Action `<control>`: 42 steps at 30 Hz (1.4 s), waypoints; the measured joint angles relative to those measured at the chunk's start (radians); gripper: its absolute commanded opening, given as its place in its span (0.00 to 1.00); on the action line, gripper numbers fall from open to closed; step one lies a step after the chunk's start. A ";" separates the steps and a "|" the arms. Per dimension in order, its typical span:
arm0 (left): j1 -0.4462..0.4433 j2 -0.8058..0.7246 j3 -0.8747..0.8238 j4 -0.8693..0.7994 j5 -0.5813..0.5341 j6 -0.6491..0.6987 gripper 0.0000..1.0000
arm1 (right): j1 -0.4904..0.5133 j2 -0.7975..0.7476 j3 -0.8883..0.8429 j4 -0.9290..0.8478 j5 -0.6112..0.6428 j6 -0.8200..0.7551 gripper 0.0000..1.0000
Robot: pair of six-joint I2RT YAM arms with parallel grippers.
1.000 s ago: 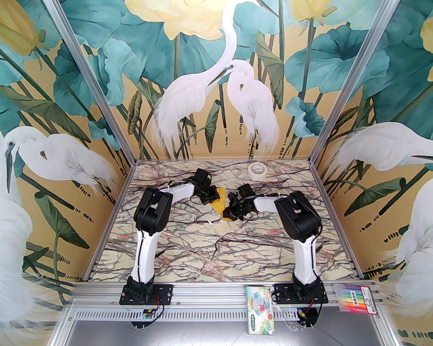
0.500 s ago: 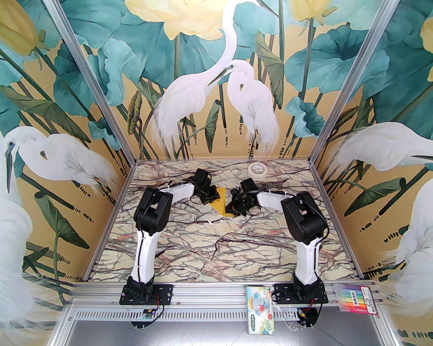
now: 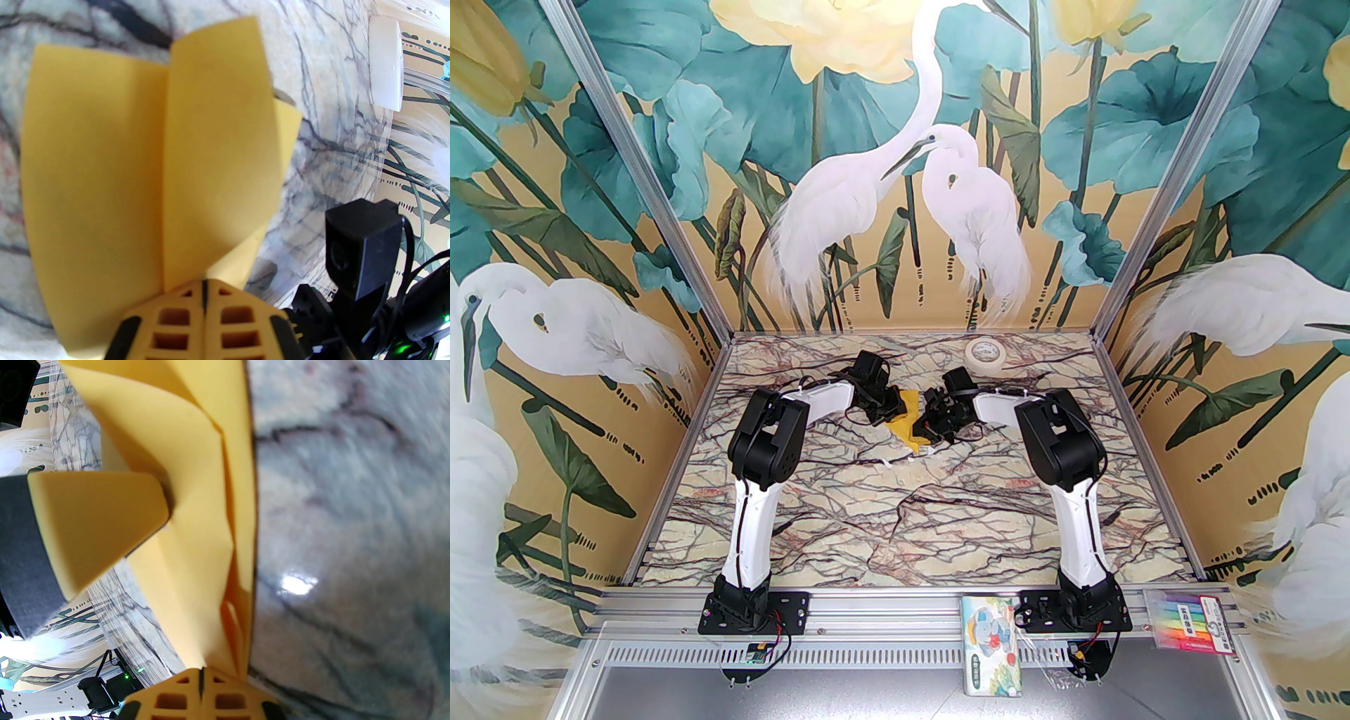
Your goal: Fold a paper plane with a square sheet of paper (fold left side to right side)
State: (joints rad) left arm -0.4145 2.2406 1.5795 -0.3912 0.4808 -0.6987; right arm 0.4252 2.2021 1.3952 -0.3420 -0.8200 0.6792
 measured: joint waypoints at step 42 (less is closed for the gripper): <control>0.023 -0.034 -0.121 0.190 0.035 0.067 0.03 | 0.000 -0.010 -0.034 0.035 0.004 -0.035 0.00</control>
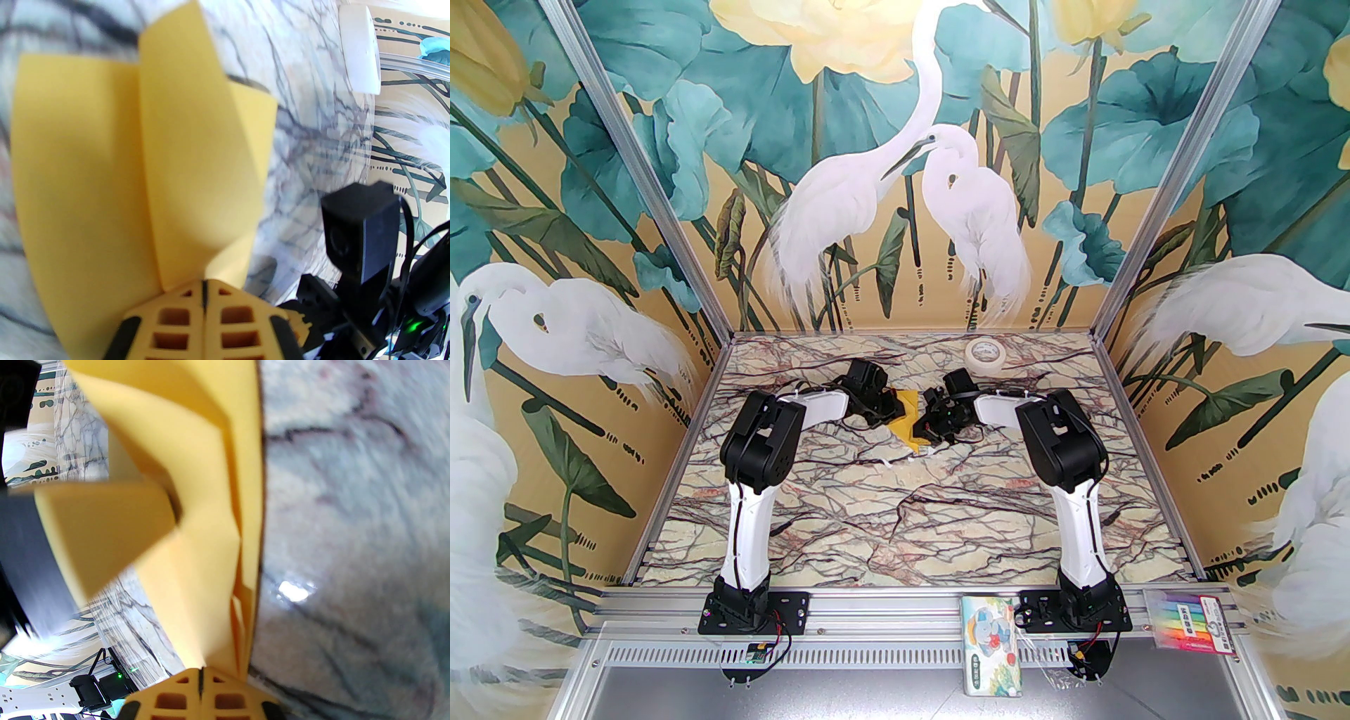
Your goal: Fold a paper plane with a square sheet of paper (fold left side to right side)
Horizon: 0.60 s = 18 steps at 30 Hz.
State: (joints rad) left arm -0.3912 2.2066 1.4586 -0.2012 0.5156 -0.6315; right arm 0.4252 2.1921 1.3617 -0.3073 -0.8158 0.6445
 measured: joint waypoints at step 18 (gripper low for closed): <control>0.090 0.109 0.203 -0.079 -0.042 0.068 0.04 | 0.000 -0.014 -0.012 0.004 0.019 -0.033 0.00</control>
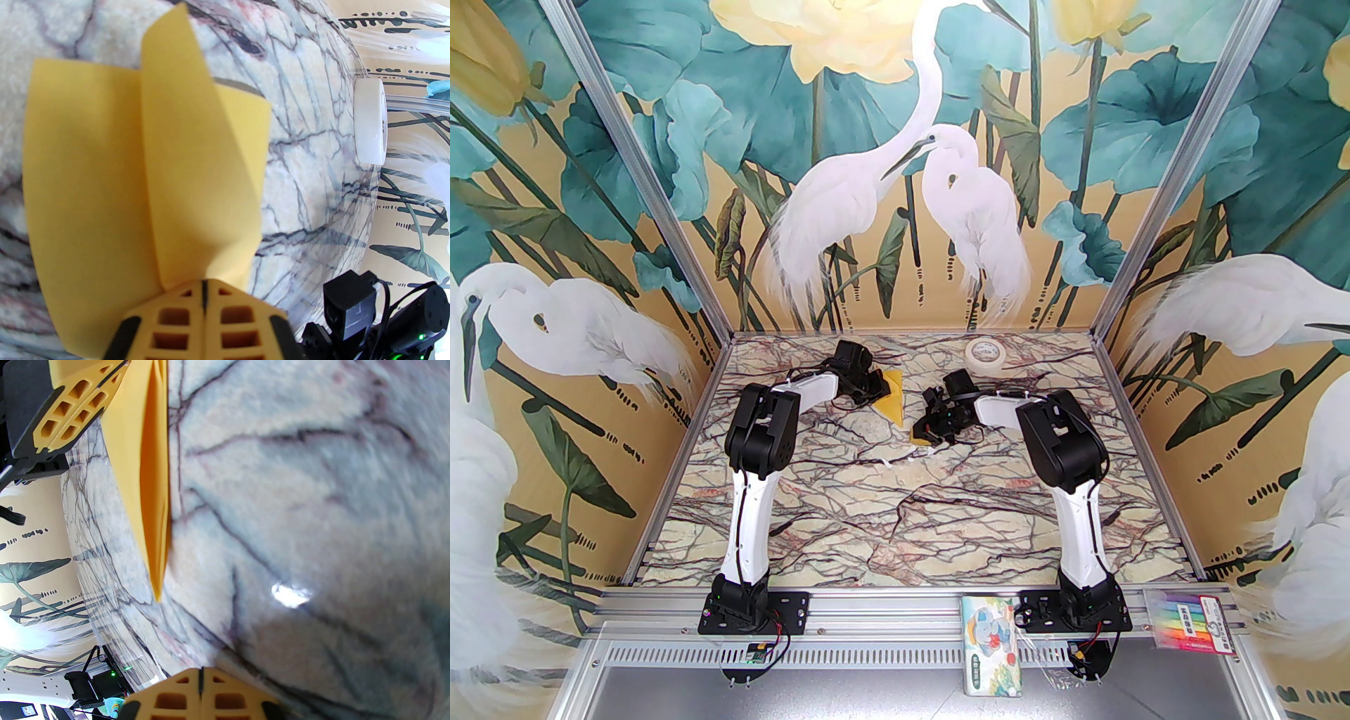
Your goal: Fold a paper plane with a square sheet of paper (fold left side to right side)
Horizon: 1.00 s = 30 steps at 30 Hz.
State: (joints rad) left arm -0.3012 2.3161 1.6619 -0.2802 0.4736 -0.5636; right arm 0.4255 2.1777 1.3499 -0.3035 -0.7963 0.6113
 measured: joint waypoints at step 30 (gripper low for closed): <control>-0.145 -0.171 -0.305 0.136 -0.008 -0.181 0.04 | 0.017 0.025 0.076 -0.077 0.054 0.057 0.00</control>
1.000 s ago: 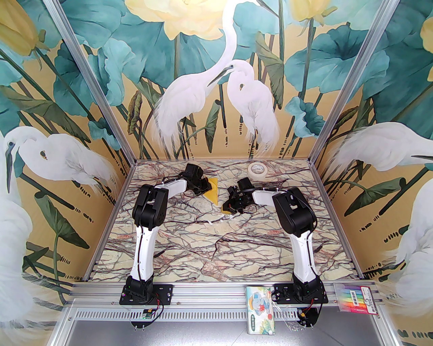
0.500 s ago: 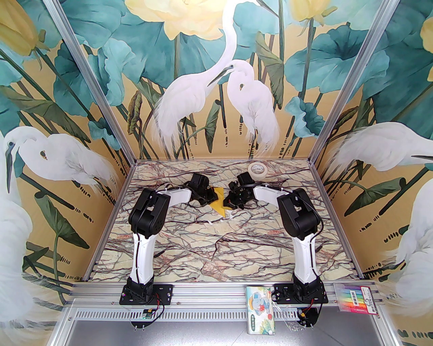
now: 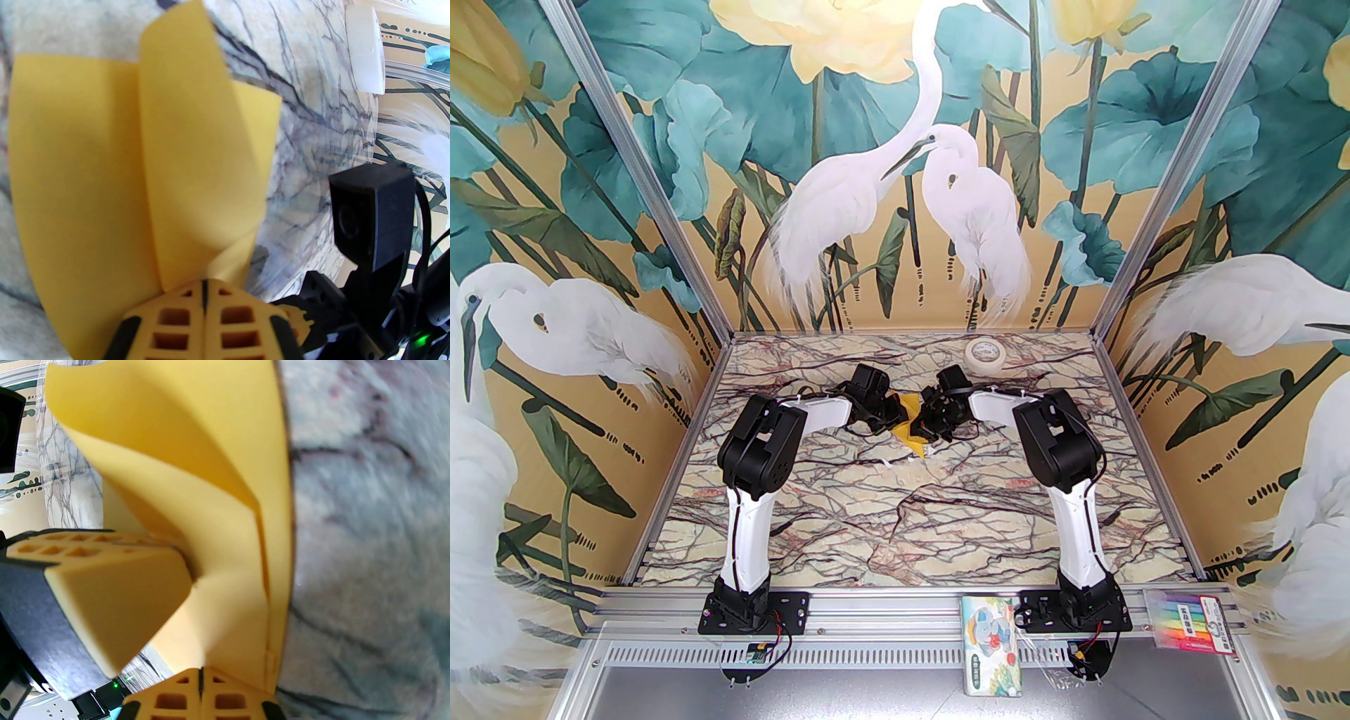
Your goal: Fold a paper plane with a square sheet of paper (fold left side to right side)
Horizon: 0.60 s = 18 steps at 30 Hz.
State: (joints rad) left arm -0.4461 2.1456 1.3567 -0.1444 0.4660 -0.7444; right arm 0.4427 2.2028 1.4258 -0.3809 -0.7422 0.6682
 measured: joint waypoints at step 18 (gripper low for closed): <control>0.069 0.041 0.104 -0.113 -0.006 0.138 0.06 | -0.006 -0.012 -0.066 0.098 -0.042 -0.011 0.00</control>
State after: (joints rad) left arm -0.3767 2.1864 1.4609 -0.2569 0.4599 -0.6064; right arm 0.4366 2.1906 1.3598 -0.2825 -0.7837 0.6571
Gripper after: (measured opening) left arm 0.058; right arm 0.032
